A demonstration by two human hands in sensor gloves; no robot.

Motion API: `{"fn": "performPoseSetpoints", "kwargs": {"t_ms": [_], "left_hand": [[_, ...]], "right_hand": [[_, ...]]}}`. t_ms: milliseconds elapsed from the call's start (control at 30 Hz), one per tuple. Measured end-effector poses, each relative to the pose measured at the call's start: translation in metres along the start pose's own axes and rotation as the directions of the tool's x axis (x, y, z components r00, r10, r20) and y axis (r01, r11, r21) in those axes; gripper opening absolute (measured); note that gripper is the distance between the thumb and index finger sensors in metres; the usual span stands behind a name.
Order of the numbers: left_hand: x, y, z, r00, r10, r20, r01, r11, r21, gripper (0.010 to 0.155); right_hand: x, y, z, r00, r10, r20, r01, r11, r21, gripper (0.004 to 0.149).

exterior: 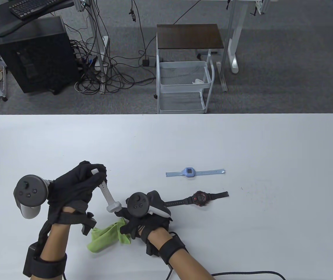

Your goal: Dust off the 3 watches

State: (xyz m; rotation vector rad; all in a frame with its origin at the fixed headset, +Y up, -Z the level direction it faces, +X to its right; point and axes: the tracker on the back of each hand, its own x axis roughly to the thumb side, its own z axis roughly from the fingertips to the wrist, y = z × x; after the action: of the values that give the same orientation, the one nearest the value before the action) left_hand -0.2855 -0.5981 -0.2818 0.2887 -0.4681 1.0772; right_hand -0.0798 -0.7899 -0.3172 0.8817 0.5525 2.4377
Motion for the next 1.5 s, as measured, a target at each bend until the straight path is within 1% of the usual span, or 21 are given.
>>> {"fn": "performPoseSetpoints", "kwargs": {"t_ms": [133, 200, 267, 467, 633, 767, 833, 933, 1033, 1100, 1200, 1267, 1367, 1433, 1500], "left_hand": [[-0.001, -0.001, 0.000, 1.000, 0.004, 0.002, -0.004, 1.000, -0.006, 0.044], [-0.001, -0.003, 0.000, 1.000, 0.007, 0.003, -0.007, 1.000, -0.012, 0.044], [-0.001, -0.003, -0.001, 1.000, 0.008, 0.003, -0.008, 1.000, -0.015, 0.044], [-0.001, -0.006, -0.001, 0.998, 0.062, -0.001, -0.062, 0.998, -0.025, 0.044], [0.001, -0.007, -0.001, 0.996, 0.086, 0.001, -0.086, 0.996, -0.028, 0.044], [0.002, -0.009, -0.001, 0.995, 0.103, 0.003, -0.103, 0.994, -0.037, 0.044], [0.003, -0.011, -0.001, 0.993, 0.114, 0.001, -0.114, 0.992, -0.049, 0.044], [0.003, -0.014, -0.001, 0.992, 0.130, 0.000, -0.130, 0.990, -0.060, 0.044], [0.004, -0.015, -0.001, 0.987, 0.158, -0.003, -0.158, 0.985, -0.069, 0.044], [0.004, -0.017, -0.001, 0.978, 0.206, -0.009, -0.206, 0.975, -0.085, 0.044], [0.006, -0.020, -0.001, 0.970, 0.244, -0.013, -0.244, 0.965, -0.098, 0.044], [0.006, -0.022, -0.001, 0.967, 0.254, -0.020, -0.254, 0.960, -0.116, 0.044], [0.005, -0.023, -0.001, 0.967, 0.252, -0.023, -0.253, 0.960, -0.116, 0.044], [0.002, -0.023, -0.002, 0.968, 0.249, -0.036, -0.251, 0.961, -0.113, 0.044], [-0.003, -0.022, -0.002, 0.966, 0.251, -0.054, -0.256, 0.961, -0.107, 0.044]], "right_hand": [[0.001, 0.000, -0.001, 1.000, 0.010, -0.004, -0.010, 1.000, -0.008, 0.054], [0.001, 0.000, 0.000, 1.000, 0.010, 0.003, -0.010, 0.999, -0.035, 0.047], [0.000, -0.002, 0.003, 1.000, -0.004, 0.023, 0.006, 0.998, -0.055, 0.043], [-0.007, -0.012, 0.015, 0.993, -0.096, 0.071, 0.105, 0.984, -0.143, 0.041], [-0.021, -0.022, 0.026, 0.983, -0.173, 0.065, 0.182, 0.964, -0.196, 0.041], [-0.031, -0.033, 0.036, 0.964, -0.250, 0.087, 0.265, 0.925, -0.273, 0.041], [-0.034, -0.040, 0.042, 0.951, -0.287, 0.113, 0.308, 0.896, -0.320, 0.041], [-0.036, -0.049, 0.049, 0.939, -0.309, 0.149, 0.343, 0.860, -0.378, 0.042], [-0.037, -0.055, 0.055, 0.931, -0.323, 0.170, 0.365, 0.837, -0.408, 0.042], [-0.038, -0.057, 0.059, 0.924, -0.335, 0.186, 0.383, 0.818, -0.429, 0.042], [-0.040, -0.060, 0.063, 0.909, -0.358, 0.213, 0.416, 0.795, -0.442, 0.042], [-0.040, -0.062, 0.065, 0.892, -0.378, 0.247, 0.451, 0.774, -0.445, 0.042], [-0.040, -0.064, 0.067, 0.865, -0.403, 0.297, 0.499, 0.745, -0.443, 0.043], [-0.040, -0.065, 0.068, 0.830, -0.426, 0.359, 0.552, 0.716, -0.427, 0.043], [-0.039, -0.067, 0.069, 0.809, -0.439, 0.391, 0.582, 0.688, -0.434, 0.043]]}}
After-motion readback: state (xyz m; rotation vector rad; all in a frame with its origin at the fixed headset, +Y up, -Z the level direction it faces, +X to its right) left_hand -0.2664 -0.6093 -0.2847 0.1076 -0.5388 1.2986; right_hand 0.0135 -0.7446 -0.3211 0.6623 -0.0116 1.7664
